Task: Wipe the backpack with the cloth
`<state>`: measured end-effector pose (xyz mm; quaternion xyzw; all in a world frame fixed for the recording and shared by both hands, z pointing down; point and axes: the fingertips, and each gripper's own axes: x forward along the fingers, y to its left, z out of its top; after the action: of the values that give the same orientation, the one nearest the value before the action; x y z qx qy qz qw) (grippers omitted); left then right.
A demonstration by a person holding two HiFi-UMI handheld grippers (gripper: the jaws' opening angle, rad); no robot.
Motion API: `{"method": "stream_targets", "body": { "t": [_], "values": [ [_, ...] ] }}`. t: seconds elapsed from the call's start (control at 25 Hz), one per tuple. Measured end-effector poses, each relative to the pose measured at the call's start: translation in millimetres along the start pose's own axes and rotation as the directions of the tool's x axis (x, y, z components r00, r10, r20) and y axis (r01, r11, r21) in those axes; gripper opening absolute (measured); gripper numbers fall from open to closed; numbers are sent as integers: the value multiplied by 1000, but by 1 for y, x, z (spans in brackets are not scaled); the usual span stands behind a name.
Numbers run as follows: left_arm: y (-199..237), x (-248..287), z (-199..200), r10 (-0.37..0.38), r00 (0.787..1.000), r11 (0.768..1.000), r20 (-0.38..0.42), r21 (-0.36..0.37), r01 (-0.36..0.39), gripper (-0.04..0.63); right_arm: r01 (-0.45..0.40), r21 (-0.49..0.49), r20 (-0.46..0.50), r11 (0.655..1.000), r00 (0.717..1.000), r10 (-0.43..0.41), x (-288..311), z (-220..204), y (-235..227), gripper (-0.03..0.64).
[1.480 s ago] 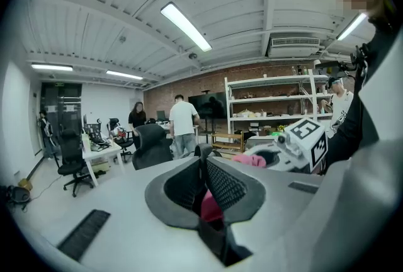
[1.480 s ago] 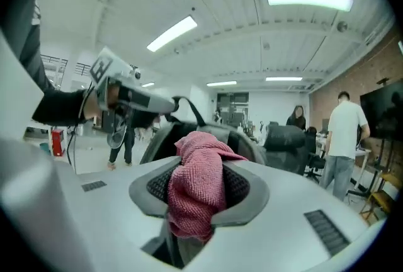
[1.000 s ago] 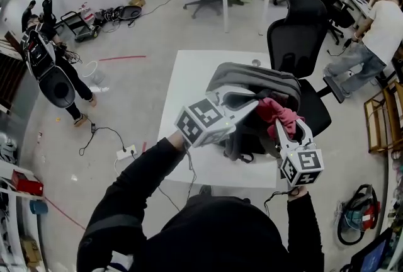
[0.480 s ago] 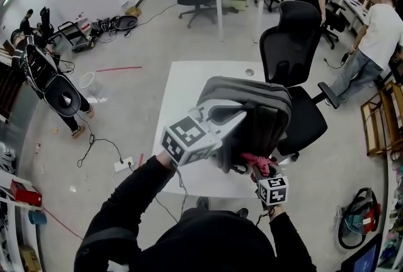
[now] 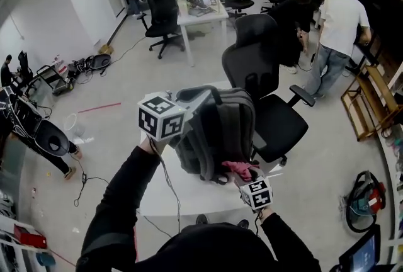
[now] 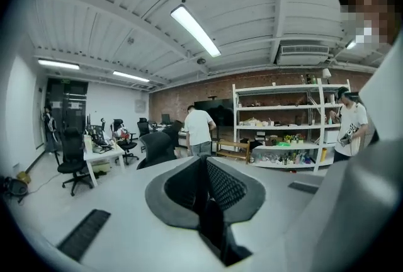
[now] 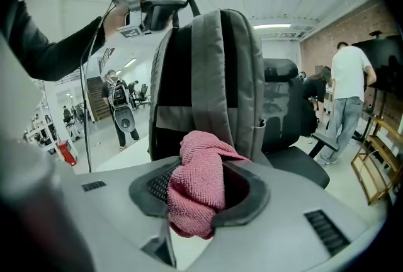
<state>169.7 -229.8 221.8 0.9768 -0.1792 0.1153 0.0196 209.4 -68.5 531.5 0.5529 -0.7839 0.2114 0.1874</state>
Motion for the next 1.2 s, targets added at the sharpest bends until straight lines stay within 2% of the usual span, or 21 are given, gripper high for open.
{"method": "stream_targets", "body": {
  "t": [0.08,0.28,0.36,0.48,0.64,0.76,0.84,0.92,1.0,1.08,1.2],
  "values": [
    [6,14,16,-8,1000,1000,6,-7,8,43,28,-4,33,1000,999,-27,-8,14,-14,141],
    [32,40,80,-34,997,995,65,96,27,43,87,-3,130,996,988,-86,-12,66,-34,141],
    [39,47,91,-45,997,991,61,131,37,43,106,-3,148,994,983,-104,-7,74,-33,141],
    [39,60,79,-66,998,981,11,182,63,43,128,3,146,992,981,-127,-2,72,-35,141],
    [27,73,29,-102,993,977,-65,181,112,43,161,18,134,987,978,-162,-4,70,-47,141],
    [21,72,9,-131,991,984,-36,119,134,43,173,18,163,985,971,-174,-5,92,-53,141],
    [16,68,9,-141,990,986,-5,87,141,43,165,0,226,986,961,-161,-8,124,-51,141],
    [9,66,9,-149,989,985,3,85,148,43,151,-26,298,988,945,-137,-11,157,-43,141],
    [-2,63,8,-163,987,982,-3,93,163,43,128,-50,324,991,940,-105,-7,169,-33,141],
    [-17,57,5,-190,982,976,-12,109,191,43,86,-62,280,994,958,-66,9,154,-20,141],
    [-44,39,0,-250,968,957,-17,149,249,43,23,-60,158,998,987,-14,43,106,-2,141]
  ]
}}
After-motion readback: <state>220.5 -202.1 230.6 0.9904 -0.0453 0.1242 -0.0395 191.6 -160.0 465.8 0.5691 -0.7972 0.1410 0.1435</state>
